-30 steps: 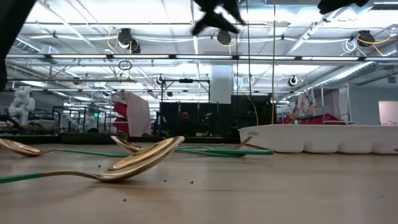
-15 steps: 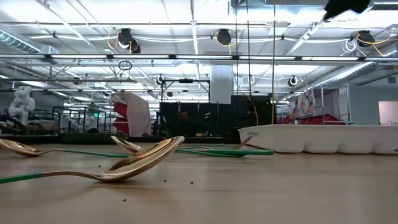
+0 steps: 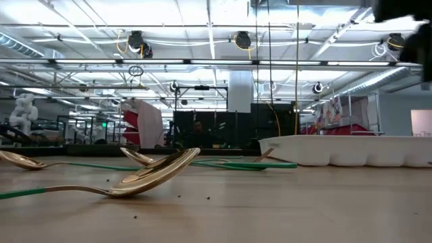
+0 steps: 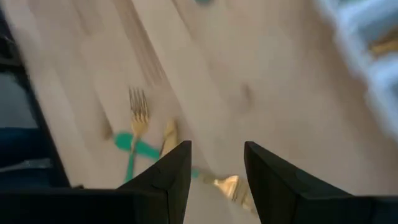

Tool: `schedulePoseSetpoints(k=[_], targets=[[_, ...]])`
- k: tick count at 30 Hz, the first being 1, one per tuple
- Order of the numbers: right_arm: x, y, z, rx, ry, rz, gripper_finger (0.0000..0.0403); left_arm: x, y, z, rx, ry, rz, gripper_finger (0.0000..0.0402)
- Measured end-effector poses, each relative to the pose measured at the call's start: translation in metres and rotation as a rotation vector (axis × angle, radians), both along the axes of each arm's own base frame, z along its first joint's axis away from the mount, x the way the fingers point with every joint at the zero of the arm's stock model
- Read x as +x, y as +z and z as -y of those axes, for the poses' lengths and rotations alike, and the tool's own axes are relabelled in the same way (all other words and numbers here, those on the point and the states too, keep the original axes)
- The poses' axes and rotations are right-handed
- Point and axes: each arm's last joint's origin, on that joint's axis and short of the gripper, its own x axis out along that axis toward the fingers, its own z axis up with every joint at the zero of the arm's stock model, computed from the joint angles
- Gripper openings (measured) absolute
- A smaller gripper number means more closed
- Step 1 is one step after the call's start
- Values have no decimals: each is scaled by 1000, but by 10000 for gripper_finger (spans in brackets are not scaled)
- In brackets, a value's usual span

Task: Sort silverware
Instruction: Put the green knife into the silverware tray

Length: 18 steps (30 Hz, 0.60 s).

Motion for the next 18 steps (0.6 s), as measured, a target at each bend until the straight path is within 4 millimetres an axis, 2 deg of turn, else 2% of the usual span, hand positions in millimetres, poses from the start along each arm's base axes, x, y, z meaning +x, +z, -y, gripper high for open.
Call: schedulePoseSetpoints(k=[4, 8, 18], targets=[[-5, -20, -33, 14, -13, -56, 141, -13, 7, -5, 40, 45, 51, 116], [-9, -38, -59, 40, -39, -81, 141, -16, 11, -9, 56, 53, 61, 116], [-18, -63, -94, 119, -31, -137, 144, -17, 13, -13, 105, 36, 54, 116]])
